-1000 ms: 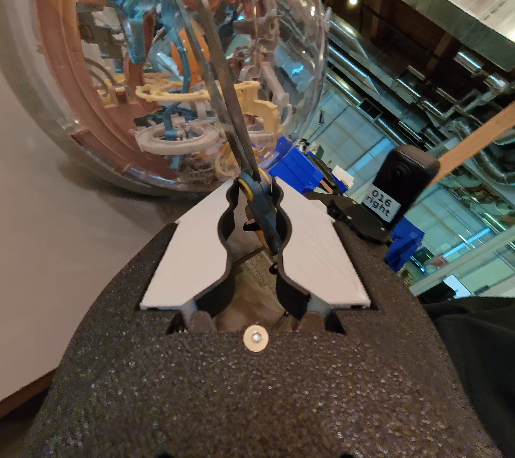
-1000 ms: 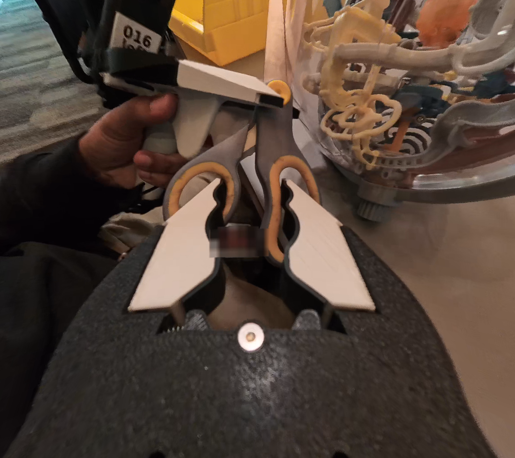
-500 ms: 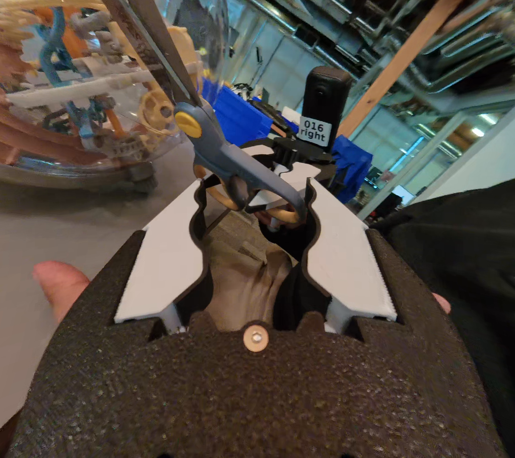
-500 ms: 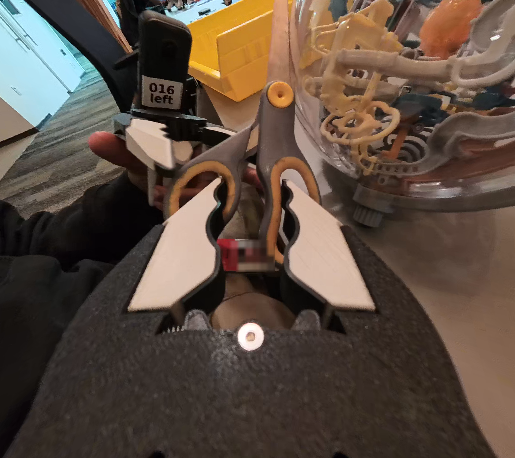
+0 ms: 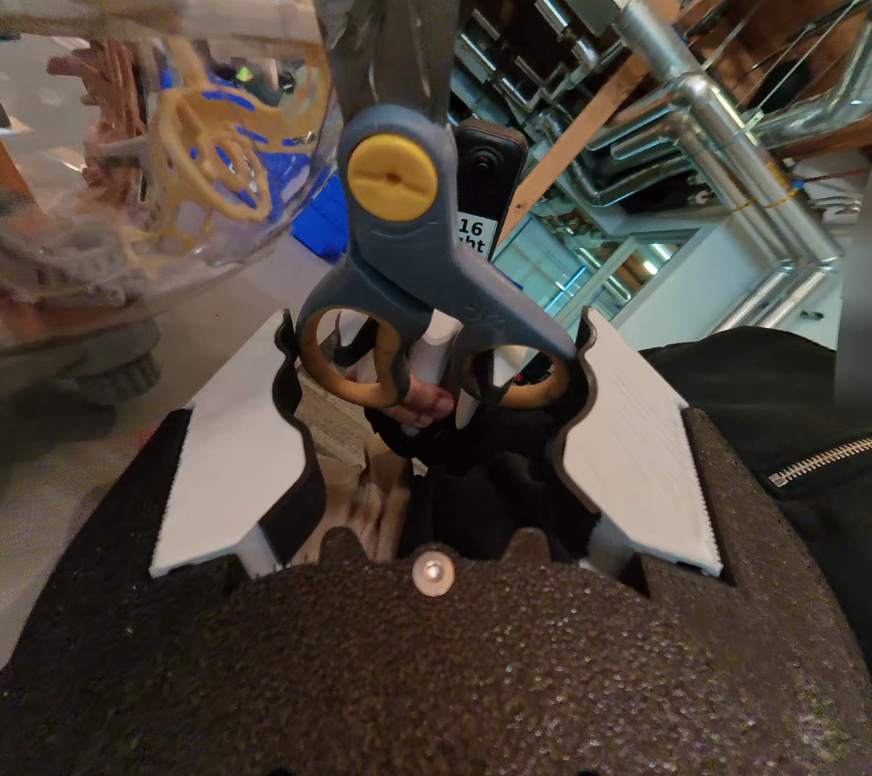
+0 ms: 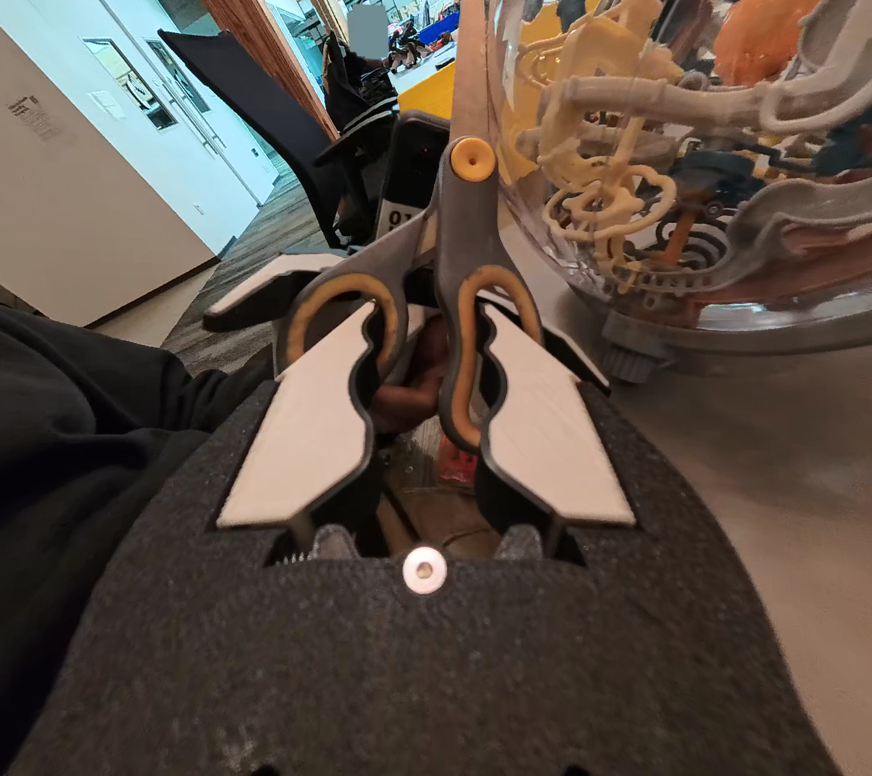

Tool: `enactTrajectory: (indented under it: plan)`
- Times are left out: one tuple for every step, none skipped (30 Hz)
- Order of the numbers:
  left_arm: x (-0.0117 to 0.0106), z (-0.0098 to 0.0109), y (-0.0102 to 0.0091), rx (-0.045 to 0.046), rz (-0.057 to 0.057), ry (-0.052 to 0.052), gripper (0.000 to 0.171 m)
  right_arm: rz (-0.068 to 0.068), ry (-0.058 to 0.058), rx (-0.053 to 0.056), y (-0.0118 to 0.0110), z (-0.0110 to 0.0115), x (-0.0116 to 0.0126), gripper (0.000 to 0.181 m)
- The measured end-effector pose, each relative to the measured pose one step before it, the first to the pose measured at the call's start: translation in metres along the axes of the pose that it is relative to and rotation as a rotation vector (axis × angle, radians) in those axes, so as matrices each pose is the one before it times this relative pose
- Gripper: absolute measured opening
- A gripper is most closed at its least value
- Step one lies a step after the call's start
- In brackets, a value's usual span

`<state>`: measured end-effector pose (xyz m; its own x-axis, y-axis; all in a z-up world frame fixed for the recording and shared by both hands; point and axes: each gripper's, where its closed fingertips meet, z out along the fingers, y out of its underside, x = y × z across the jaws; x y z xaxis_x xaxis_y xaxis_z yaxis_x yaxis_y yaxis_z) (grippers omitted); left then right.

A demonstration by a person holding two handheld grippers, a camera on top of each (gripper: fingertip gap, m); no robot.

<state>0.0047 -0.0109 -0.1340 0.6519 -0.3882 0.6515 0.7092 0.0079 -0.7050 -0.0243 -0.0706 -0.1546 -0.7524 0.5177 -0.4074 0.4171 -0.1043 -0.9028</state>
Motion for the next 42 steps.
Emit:
enactTrajectory:
  plan:
    - [0.00012, 0.00034, 0.00053, 0.00579, -0.0053, 0.0118, 0.116, 0.0025, -0.0019, -0.0008, 0.00055, 0.00035, -0.00008, 0.036]
    - [0.00014, 0.00022, -0.00009, 0.00517, -0.0004, 0.0065, 0.116, 0.0041, -0.0032, 0.0010, 0.00021, 0.00019, -0.00009, 0.036]
    - [0.00053, 0.00023, -0.00024, 0.00020, -0.0020, 0.0029, 0.115, 0.0034, -0.0021, 0.0013, 0.00001, -0.00005, 0.00007, 0.036]
    - [0.00002, 0.00025, 0.00004, -0.00326, 0.0048, -0.0015, 0.115, 0.0023, -0.0012, 0.0003, 0.00001, -0.00019, 0.00011, 0.036]
    - [-0.00011, 0.00010, 0.00013, -0.00238, 0.0016, -0.0007, 0.115, 0.0013, -0.0007, 0.0003, -0.00002, -0.00009, 0.00003, 0.036]
    - [-0.00031, 0.00023, -0.00028, 0.00301, 0.0030, -0.0028, 0.115, 0.0012, -0.0013, 0.0007, -0.00005, -0.00017, 0.00018, 0.036]
    - [-0.00030, 0.00039, -0.00028, 0.00402, 0.0009, -0.0036, 0.115, 0.0029, -0.0024, 0.0013, -0.00022, -0.00042, 0.00019, 0.036]
    - [-0.00061, 0.00071, -0.00035, 0.00210, 0.0009, -0.0060, 0.114, 0.0055, -0.0034, 0.0025, -0.00035, -0.00055, 0.00029, 0.036]
    - [-0.00088, 0.00062, -0.00065, 0.00468, -0.0015, -0.0083, 0.114, 0.0060, -0.0033, 0.0040, -0.00058, -0.00053, 0.00032, 0.036]
    - [-0.00063, 0.00080, -0.00069, 0.00650, -0.0023, -0.0062, 0.113, 0.0049, -0.0019, 0.0043, -0.00055, -0.00062, 0.00044, 0.036]
    - [-0.00043, 0.00064, -0.00056, 0.00606, -0.0029, -0.0028, 0.113, 0.0033, 0.0019, 0.0044, -0.00069, -0.00071, 0.00067, 0.031]
    - [-0.00010, 0.00054, 0.00029, 0.00242, -0.0170, 0.0045, 0.108, -0.0001, 0.0051, 0.0001, -0.00011, -0.00042, 0.00056, 0.032]
    - [-0.00072, 0.00054, -0.00096, 0.01022, -0.0045, -0.0028, 0.108, 0.0068, 0.0015, 0.0001, -0.00024, -0.00021, 0.00069, 0.032]
    - [-0.00051, 0.00031, -0.00057, 0.00449, -0.0051, -0.0024, 0.107, 0.0063, -0.0051, -0.0060, 0.00037, -0.00017, 0.00015, 0.032]
    - [-0.00033, 0.00005, 0.00104, -0.00754, 0.0071, -0.0052, 0.107, -0.0008, -0.0038, -0.0068, 0.00062, -0.00013, -0.00037, 0.031]
    - [0.00048, 0.00016, 0.00073, -0.00642, 0.0020, 0.0012, 0.107, -0.0049, 0.0000, -0.0047, 0.00016, -0.00026, -0.00068, 0.031]
    - [0.00078, 0.00030, 0.00030, -0.00195, -0.0015, 0.0028, 0.106, -0.0029, 0.0001, -0.0057, 0.00012, -0.00045, -0.00043, 0.027]
    - [0.00072, 0.00036, 0.00219, -0.01392, -0.0117, 0.0038, 0.100, -0.0025, 0.0015, 0.0051, -0.00134, -0.00075, -0.00007, 0.025]
    - [0.00064, 0.00081, -0.00284, 0.02329, -0.0147, 0.0033, 0.098, 0.0043, -0.0004, 0.0049, -0.00124, -0.00078, 0.00019, 0.025]
    - [-0.00006, 0.00097, -0.00096, 0.00801, -0.0083, -0.0043, 0.099, 0.0075, -0.0023, 0.0054, -0.00083, -0.00072, 0.00026, 0.025]
    - [-0.00031, 0.00043, -0.00015, -0.00053, -0.0010, -0.0069, 0.099, 0.0036, -0.0048, 0.0010, -0.00006, -0.00020, -0.00014, 0.024]
    - [-0.00014, -0.00008, 0.00023, -0.00530, -0.0006, -0.0062, 0.098, 0.0027, -0.0038, 0.0038, -0.00009, 0.00012, -0.00023, 0.025]
    - [-0.00010, -0.00040, 0.00004, -0.00332, -0.0037, -0.0033, 0.098, 0.0081, -0.0048, 0.0041, -0.00004, 0.00026, -0.00009, 0.024]
    - [-0.00037, -0.00018, 0.00002, -0.00257, -0.0014, -0.0051, 0.098, 0.0151, -0.0098, 0.0024, -0.00011, -0.00018, -0.00003, 0.024]
    - [-0.00032, 0.00051, 0.00001, -0.00128, -0.0041, -0.0055, 0.098, 0.0112, -0.0077, 0.0047, -0.00045, -0.00067, 0.00002, 0.024]
    - [-0.00039, 0.00072, -0.00027, 0.00009, -0.0060, -0.0051, 0.098, 0.0114, -0.0049, 0.0061, -0.00059, -0.00046, 0.00022, 0.025]
    - [-0.00035, 0.00056, -0.00091, 0.00745, -0.0052, -0.0038, 0.098, 0.0105, -0.0022, 0.0090, -0.00122, -0.00033, 0.00002, 0.025]
    - [0.00040, 0.00023, -0.00118, 0.00853, -0.0070, 0.0022, 0.099, -0.0021, 0.0061, 0.0140, -0.00149, 0.00029, 0.00012, 0.025]
    - [0.00017, -0.00028, -0.00173, 0.01207, -0.0033, 0.0025, 0.099, -0.0011, 0.0085, 0.0150, -0.00133, 0.00084, 0.00039, 0.026]
    - [-0.00025, -0.00066, -0.00143, 0.01261, 0.0023, -0.0023, 0.100, 0.0101, -0.0020, 0.0086, -0.00062, 0.00051, 0.00001, 0.026]
    - [-0.00019, 0.00002, -0.00025, 0.00264, 0.0017, -0.0057, 0.100, 0.0151, -0.0117, 0.0039, -0.00028, -0.00047, -0.00021, 0.026]
    - [-0.00065, 0.00072, 0.00063, -0.00500, -0.0007, -0.0093, 0.101, 0.0161, -0.0139, 0.0038, -0.00013, -0.00091, 0.00009, 0.026]
    - [-0.00111, 0.00068, 0.00034, -0.00221, 0.0049, -0.0141, 0.101, 0.0156, -0.0102, 0.0059, -0.00007, -0.00037, 0.00035, 0.027]
    - [-0.00120, 0.00002, 0.00017, -0.00036, 0.0025, -0.0109, 0.102, 0.0140, -0.0065, 0.0068, 0.00014, 0.00011, 0.00023, 0.028]
    - [-0.00073, -0.00044, -0.00005, -0.00185, 0.0012, -0.0045, 0.102, 0.0186, -0.0072, 0.0053, 0.00021, 0.00063, 0.00015, 0.028]
    - [-0.00083, -0.00083, -0.00030, -0.00265, 0.0030, -0.0059, 0.102, 0.0231, -0.0103, 0.0033, 0.00048, 0.00083, 0.00003, 0.029]
    - [-0.00083, -0.00071, -0.00028, -0.00325, 0.0070, -0.0098, 0.102, 0.0225, -0.0141, 0.0029, 0.00057, 0.00081, -0.00024, 0.029]
    - [-0.00066, -0.00059, -0.00064, -0.00130, 0.0128, -0.0131, 0.102, 0.0214, -0.0161, 0.0044, 0.00042, 0.00045, -0.00043, 0.030]
    - [-0.00051, -0.00045, -0.00073, 0.00043, 0.0140, -0.0154, 0.102, 0.0208, -0.0160, 0.0045, 0.00023, 0.00032, -0.00039, 0.030]
    - [-0.00056, -0.00037, -0.00054, -0.00069, 0.0114, -0.0139, 0.102, 0.0171, -0.0148, 0.0033, 0.00020, 0.00025, -0.00054, 0.030]
    - [0.00013, -0.00039, -0.00040, -0.00153, 0.0043, -0.0055, 0.102, 0.0093, -0.0121, 0.0025, -0.00015, 0.00004, -0.00078, 0.030]
    - [0.00068, -0.00034, -0.00004, -0.00289, -0.0039, 0.0046, 0.102, 0.0017, -0.0073, 0.0032, -0.00052, 0.00003, -0.00079, 0.030]
